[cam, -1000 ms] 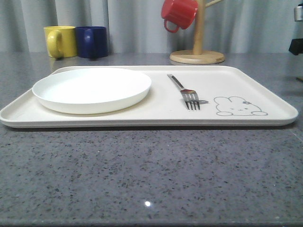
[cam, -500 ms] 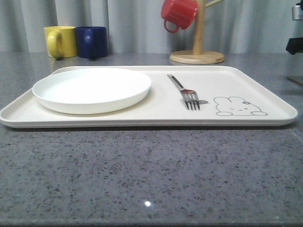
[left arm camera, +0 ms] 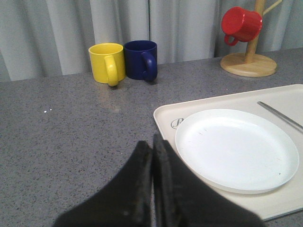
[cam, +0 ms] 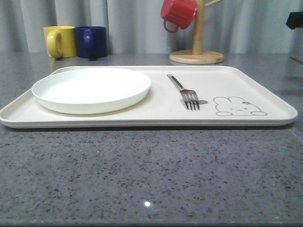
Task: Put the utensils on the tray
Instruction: 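Carry the chopsticks with the right gripper and lay them beside the fork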
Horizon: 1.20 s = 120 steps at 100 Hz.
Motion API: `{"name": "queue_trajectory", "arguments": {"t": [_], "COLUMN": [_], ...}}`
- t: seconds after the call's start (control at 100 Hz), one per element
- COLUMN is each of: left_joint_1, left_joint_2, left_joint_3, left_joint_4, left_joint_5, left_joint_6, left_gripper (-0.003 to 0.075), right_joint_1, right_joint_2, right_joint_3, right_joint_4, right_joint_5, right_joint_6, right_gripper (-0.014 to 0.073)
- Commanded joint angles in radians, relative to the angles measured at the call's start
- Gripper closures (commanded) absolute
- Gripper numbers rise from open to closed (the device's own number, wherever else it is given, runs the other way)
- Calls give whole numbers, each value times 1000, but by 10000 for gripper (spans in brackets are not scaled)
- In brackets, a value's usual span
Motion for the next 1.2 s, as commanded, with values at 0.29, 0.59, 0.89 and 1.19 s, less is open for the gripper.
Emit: {"name": "queue_trajectory", "arguments": {"t": [0.29, 0.59, 0.89, 1.19], "left_joint_1": [3, 3, 3, 3], "left_joint_2": [8, 8, 8, 8], "left_joint_3": [-28, -28, -28, -28], "left_joint_4": [-13, -13, -13, -13], "left_joint_5": [-69, -69, -69, -69], "left_joint_6": [0, 0, 0, 0], "left_gripper": [739, 739, 739, 739], "right_joint_1": [266, 397, 403, 403], "right_joint_2": [-37, 83, 145, 145], "right_joint_3": [-90, -139, -153, -153], "right_joint_4": [-3, -4, -22, -22], "right_joint_5": [-84, -151, -153, -149], "right_joint_6": [194, 273, 296, 296], "right_gripper": [625, 625, 615, 425]}}
